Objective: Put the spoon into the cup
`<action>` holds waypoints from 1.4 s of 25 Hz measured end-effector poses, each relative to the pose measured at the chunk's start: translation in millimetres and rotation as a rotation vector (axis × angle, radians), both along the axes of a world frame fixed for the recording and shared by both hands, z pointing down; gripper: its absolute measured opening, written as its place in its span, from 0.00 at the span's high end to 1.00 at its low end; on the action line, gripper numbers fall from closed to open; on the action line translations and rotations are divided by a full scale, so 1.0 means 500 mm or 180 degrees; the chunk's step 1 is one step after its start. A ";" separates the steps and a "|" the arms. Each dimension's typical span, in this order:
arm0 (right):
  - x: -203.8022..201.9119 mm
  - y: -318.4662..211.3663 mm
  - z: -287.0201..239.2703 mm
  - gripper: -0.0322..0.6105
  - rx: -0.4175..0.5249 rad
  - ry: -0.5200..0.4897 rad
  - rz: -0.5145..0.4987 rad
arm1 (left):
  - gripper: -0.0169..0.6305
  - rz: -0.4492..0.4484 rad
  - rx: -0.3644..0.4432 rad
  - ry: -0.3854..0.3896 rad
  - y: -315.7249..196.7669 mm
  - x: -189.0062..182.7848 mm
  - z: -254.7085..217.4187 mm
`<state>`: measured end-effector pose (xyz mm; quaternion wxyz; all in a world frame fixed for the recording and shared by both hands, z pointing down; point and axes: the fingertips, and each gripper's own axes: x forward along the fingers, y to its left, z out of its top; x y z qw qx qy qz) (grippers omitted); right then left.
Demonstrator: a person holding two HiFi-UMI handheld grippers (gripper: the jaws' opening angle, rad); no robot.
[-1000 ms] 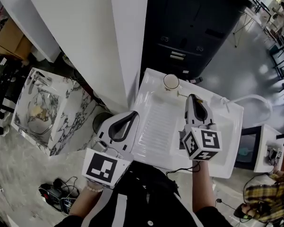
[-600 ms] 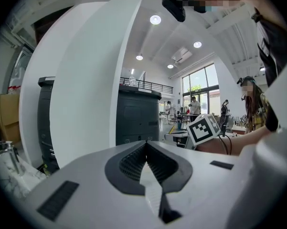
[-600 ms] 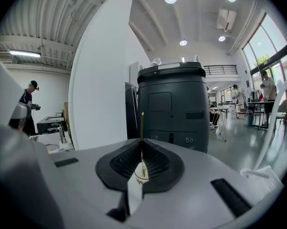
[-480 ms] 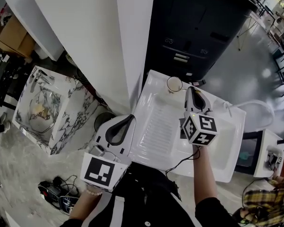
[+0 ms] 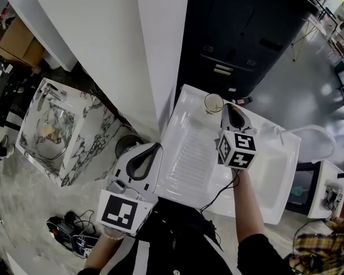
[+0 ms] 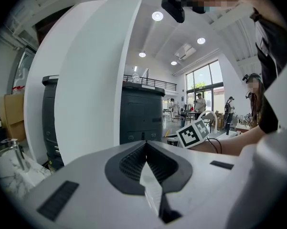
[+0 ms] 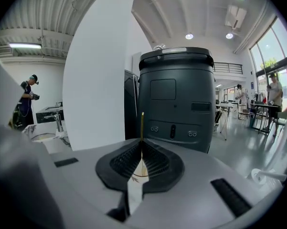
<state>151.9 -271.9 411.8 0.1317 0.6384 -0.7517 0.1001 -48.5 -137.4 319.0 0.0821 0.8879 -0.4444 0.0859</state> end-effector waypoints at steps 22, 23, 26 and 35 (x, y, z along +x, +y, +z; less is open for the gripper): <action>-0.014 -0.045 0.140 0.94 -0.0380 0.0502 -0.0080 | 0.97 -0.0134 -0.0062 -0.0050 -0.005 -0.022 0.020; -0.015 -0.047 0.142 0.94 -0.0378 0.0521 -0.0080 | 0.97 -0.0142 -0.0062 -0.0047 -0.005 -0.023 0.021; -0.024 -0.052 0.145 0.94 -0.0368 0.0653 -0.0123 | 0.97 -0.0159 -0.0064 -0.0046 -0.005 -0.027 0.021; -0.049 -0.063 0.161 0.94 -0.0380 0.0642 -0.0152 | 0.97 -0.0203 -0.0072 -0.0045 -0.003 -0.038 0.023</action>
